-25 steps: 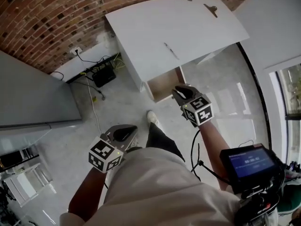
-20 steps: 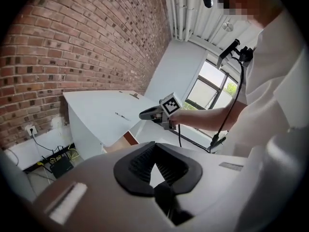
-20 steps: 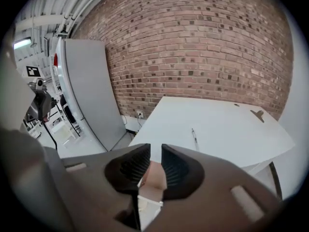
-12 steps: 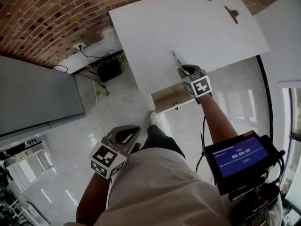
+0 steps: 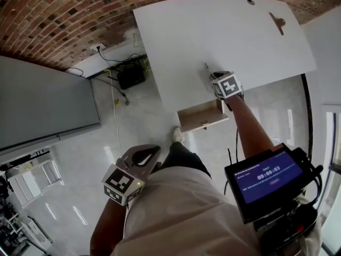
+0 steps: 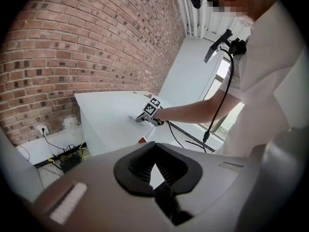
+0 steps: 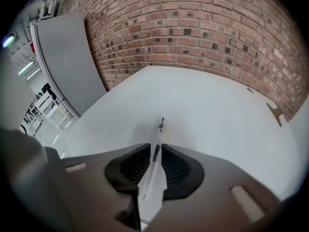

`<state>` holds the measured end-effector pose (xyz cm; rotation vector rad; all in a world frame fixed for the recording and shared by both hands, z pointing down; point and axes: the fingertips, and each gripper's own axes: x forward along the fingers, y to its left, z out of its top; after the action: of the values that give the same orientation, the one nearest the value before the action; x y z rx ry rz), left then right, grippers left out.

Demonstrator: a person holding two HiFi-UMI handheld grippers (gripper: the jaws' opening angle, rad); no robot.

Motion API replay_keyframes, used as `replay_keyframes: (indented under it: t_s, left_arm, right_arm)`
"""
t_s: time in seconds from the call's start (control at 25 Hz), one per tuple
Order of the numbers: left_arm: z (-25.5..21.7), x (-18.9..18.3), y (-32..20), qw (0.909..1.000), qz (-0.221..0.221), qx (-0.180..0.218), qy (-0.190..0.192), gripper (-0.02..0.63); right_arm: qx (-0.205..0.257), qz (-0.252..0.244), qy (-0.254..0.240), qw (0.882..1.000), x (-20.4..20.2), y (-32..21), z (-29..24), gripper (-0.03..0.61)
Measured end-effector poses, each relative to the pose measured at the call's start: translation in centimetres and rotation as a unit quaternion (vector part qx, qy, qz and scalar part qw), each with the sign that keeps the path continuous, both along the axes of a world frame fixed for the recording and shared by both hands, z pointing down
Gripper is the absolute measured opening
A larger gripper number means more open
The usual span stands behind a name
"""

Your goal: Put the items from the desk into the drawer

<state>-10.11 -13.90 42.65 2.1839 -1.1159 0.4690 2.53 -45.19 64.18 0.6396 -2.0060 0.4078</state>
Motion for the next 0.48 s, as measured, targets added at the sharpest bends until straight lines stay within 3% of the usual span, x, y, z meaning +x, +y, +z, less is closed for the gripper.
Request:
replay_keyframes:
  t_s: [0.48]
  left_arm:
    - [-0.4, -1.2, -0.6, 1.0000, 0.003, 0.004, 0.003, 0.008]
  right_arm:
    - [-0.015, 0.047, -0.024, 0.998, 0.6, -0.5, -0.5, 0.044]
